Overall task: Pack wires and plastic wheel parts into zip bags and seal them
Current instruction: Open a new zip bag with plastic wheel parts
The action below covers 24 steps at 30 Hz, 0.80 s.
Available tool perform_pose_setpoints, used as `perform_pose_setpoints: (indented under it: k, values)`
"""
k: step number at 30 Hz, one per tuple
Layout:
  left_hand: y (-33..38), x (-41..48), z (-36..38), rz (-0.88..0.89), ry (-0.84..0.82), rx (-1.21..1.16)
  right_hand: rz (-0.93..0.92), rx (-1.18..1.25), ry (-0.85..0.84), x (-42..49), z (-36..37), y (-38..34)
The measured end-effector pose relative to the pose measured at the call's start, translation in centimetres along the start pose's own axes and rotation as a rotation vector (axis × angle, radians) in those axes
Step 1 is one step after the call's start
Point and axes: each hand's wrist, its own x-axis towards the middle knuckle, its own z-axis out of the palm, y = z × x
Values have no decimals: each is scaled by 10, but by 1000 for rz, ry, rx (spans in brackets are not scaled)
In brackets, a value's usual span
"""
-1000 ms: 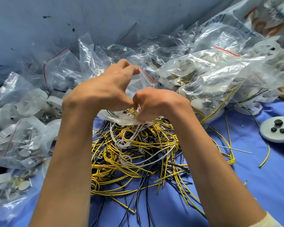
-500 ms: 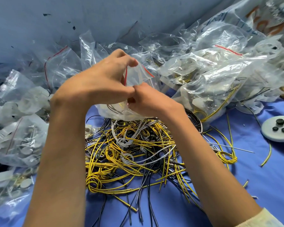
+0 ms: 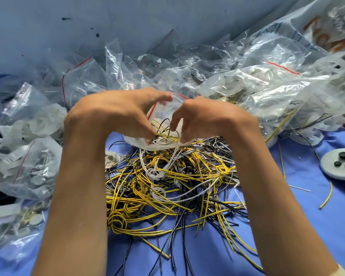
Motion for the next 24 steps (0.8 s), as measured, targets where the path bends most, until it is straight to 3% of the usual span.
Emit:
perform_pose_setpoints:
  k: [4, 9, 13, 17, 21, 24]
  values:
    - [2, 0, 0, -47, -80, 12, -28, 3, 2, 1, 3, -2]
    - [8, -3, -1, 33, -69, 8, -140, 92, 219, 6, 5, -11]
    - [14, -5, -3, 59, 57, -67, -255, 83, 286, 18, 20, -15]
    - [21, -8, -4, 112, 210, -122, -149, 43, 258, 25, 34, -7]
    - [19, -2, -4, 57, 342, -108, -141, 43, 162, 22, 26, -6]
    - [19, 6, -3, -12, 431, -100, -220, 103, 285, 18, 13, -5]
